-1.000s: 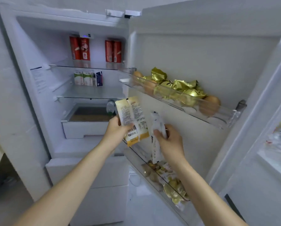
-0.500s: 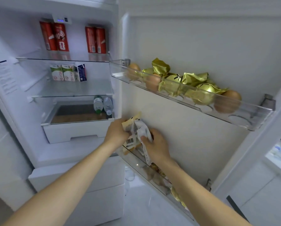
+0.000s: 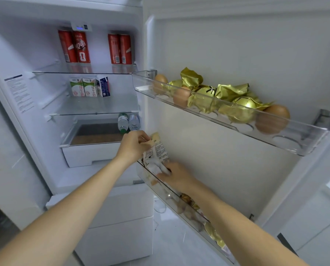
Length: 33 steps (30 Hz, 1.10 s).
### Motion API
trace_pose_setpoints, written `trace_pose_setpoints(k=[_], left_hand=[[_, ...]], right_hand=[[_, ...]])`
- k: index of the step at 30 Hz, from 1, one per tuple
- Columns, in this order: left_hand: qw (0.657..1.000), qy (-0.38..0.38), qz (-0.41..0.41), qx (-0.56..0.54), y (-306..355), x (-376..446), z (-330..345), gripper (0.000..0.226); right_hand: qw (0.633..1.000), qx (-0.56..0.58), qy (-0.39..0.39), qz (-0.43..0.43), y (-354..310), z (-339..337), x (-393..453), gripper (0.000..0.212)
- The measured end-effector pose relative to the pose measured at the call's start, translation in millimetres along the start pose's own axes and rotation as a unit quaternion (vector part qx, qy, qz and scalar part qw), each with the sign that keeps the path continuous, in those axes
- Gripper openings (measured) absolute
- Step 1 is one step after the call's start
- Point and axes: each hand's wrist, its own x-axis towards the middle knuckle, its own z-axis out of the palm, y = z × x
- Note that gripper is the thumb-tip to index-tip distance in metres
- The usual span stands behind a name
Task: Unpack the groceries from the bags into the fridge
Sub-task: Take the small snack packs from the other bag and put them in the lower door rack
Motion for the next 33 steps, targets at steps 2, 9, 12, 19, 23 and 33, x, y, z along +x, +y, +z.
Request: trace_pose_setpoints(k=[2, 9, 12, 19, 23, 33], left_hand=[[0.999, -0.008, 0.008, 0.031, 1.1, 3.2, 6.3, 0.011], [0.986, 0.027, 0.054, 0.154, -0.2, -11.2, 13.1, 0.019], [0.971, 0.084, 0.106, 0.198, 0.6, -27.5, 2.0, 0.036], [0.947, 0.194, 0.070, 0.247, 11.9, -112.6, -54.9, 0.028], [0.924, 0.231, -0.036, 0.303, -7.2, -197.8, -101.3, 0.037], [0.743, 0.351, -0.295, 0.487, 24.5, -532.0, -193.8, 0.065]], right_hand=[[0.995, -0.093, 0.034, -0.015, 1.0, 0.8, 3.2, 0.028], [0.956, -0.285, 0.051, -0.042, -29.1, -8.8, 1.1, 0.032], [0.973, -0.208, 0.090, -0.037, -38.7, -23.1, -8.9, 0.036], [0.965, -0.106, 0.118, -0.208, -90.4, 3.6, -31.6, 0.021], [0.945, -0.116, 0.033, -0.304, -141.5, 59.1, -49.5, 0.027], [0.814, -0.003, -0.141, -0.563, -265.6, 198.8, -231.8, 0.063]])
